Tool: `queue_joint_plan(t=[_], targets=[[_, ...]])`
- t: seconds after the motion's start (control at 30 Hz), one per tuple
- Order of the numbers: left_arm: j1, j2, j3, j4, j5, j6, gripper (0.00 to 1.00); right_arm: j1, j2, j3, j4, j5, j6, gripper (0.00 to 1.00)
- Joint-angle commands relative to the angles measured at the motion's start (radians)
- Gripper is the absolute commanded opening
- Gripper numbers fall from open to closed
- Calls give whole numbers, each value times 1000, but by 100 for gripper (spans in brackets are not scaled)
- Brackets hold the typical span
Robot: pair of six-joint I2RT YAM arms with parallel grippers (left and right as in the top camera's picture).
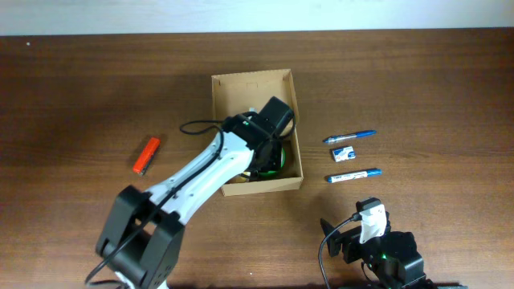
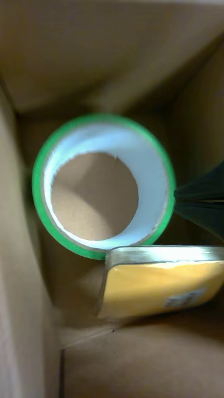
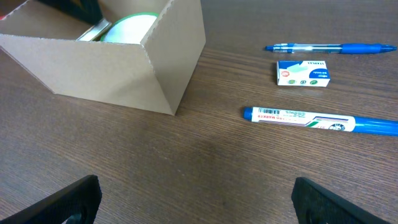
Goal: Pack container
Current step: 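Lower the yellow notepad into the box beside the tape, release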
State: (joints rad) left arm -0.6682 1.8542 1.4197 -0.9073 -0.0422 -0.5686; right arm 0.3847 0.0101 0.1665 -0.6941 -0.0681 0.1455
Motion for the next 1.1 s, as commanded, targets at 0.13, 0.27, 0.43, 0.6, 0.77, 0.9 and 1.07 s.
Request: queue_joint_plan(t=[0.13, 0.27, 0.43, 0.6, 0.77, 0.9, 1.07], targets=[[1, 34, 14, -7, -114, 24, 2, -6, -7, -6, 2, 1, -7, 99], [1, 46, 5, -13, -160, 24, 2, -5, -7, -6, 2, 1, -7, 99], [2, 46, -5, -4, -185, 24, 2, -6, -7, -6, 2, 1, -7, 99], [2, 46, -22, 18, -180, 24, 2, -6, -7, -6, 2, 1, -7, 99], [2, 48, -33, 39, -165, 25, 2, -6, -8, -6, 2, 1, -7, 99], [8, 65, -45, 40, -168, 40, 2, -6, -7, -6, 2, 1, -7, 99], [18, 65, -45, 33, -196, 47, 2, -5, -8, -6, 2, 1, -7, 99]])
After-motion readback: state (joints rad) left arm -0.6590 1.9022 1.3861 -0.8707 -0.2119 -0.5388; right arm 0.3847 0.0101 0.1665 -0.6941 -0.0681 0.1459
